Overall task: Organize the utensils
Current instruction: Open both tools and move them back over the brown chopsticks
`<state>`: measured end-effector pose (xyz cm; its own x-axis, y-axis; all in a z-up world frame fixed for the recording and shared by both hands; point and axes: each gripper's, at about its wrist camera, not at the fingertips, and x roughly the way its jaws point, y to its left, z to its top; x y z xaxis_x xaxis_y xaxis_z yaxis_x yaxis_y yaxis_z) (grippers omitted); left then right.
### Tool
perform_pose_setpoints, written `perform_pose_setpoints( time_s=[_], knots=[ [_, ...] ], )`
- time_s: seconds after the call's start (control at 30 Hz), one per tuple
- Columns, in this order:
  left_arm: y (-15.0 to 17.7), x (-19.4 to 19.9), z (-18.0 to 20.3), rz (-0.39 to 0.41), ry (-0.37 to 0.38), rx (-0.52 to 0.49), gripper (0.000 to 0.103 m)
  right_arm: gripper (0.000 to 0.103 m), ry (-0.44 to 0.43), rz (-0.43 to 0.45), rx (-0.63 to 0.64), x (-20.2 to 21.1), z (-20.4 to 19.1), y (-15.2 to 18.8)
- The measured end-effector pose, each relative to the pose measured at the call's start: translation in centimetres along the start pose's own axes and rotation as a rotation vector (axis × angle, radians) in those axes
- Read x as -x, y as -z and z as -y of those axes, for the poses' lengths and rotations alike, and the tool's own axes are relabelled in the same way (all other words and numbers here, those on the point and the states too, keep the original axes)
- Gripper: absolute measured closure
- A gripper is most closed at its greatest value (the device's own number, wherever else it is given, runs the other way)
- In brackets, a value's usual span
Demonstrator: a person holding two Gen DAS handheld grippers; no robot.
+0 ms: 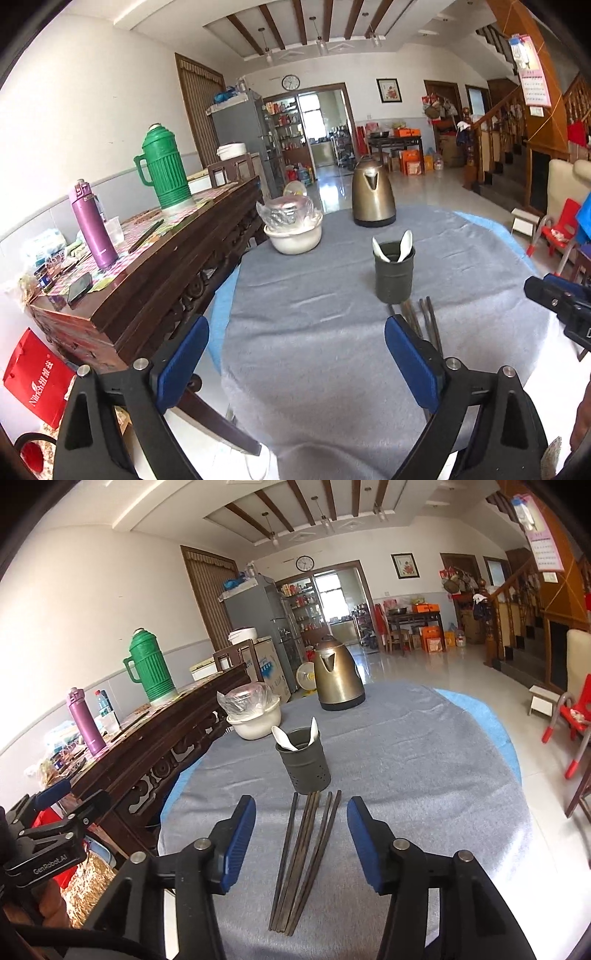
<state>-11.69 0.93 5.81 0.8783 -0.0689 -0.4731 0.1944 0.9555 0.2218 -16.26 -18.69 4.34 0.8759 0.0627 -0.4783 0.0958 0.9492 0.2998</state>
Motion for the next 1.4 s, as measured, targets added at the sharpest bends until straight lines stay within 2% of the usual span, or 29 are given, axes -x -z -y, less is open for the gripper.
perform_pose_setpoints(
  time_s=[0.6, 0.97, 1.4],
  knots=[
    [2.3, -3.9, 3.6, -0.145, 0.069, -0.073, 0.007, 0.047, 0.021, -0.075, -0.024, -2.6, 1.2, 0.8],
    [3.6, -9.1, 5.8, -0.254, 0.075, -0.104, 0.007, 0.047, 0.021, -0.169, -0.059, -7.5, 3.1, 1.9],
    [3.6, -12.4, 7.4, -0.295, 0.054, -0.139, 0.007, 0.047, 0.004, -0.243, -0.102, -12.0, 5.2, 2.3]
  ],
)
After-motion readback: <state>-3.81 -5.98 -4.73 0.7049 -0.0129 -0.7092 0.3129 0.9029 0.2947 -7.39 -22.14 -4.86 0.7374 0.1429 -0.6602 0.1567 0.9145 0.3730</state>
